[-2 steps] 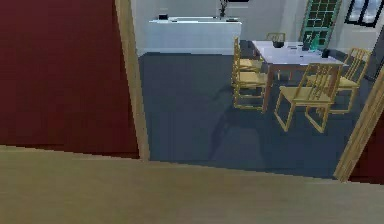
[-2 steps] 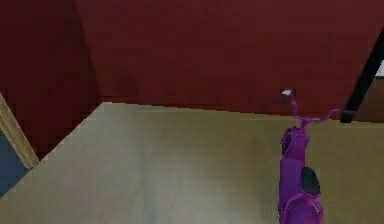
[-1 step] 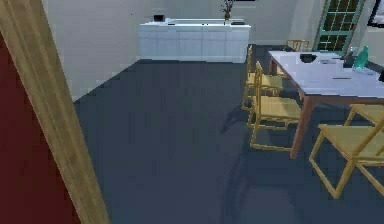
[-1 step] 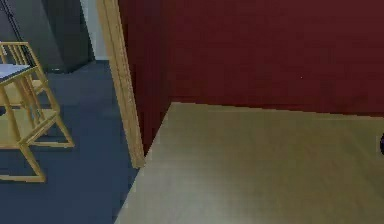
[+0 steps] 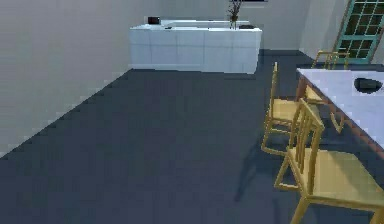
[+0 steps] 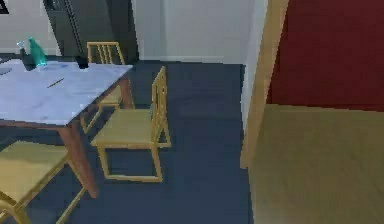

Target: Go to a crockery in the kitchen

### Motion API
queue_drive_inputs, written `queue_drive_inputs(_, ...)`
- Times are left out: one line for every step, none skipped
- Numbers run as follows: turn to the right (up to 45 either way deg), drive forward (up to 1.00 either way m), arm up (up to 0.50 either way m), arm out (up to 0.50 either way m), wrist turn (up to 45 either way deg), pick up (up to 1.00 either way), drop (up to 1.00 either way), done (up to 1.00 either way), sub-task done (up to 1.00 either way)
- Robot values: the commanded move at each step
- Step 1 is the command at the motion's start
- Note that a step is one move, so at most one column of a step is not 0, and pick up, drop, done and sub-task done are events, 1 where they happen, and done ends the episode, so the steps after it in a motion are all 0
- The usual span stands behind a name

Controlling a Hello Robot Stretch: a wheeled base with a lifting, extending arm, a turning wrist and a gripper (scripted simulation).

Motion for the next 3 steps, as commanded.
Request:
queue_drive_inputs(0.0,0.7,0.0,0.0,0.0,0.0,0.0,0.0,0.0)
queue_drive_inputs(9.0,0.0,0.0,0.0,0.0,0.0,0.0,0.0,0.0)
queue_drive_inputs(0.0,1.0,0.0,0.0,0.0,0.0,0.0,0.0,0.0)
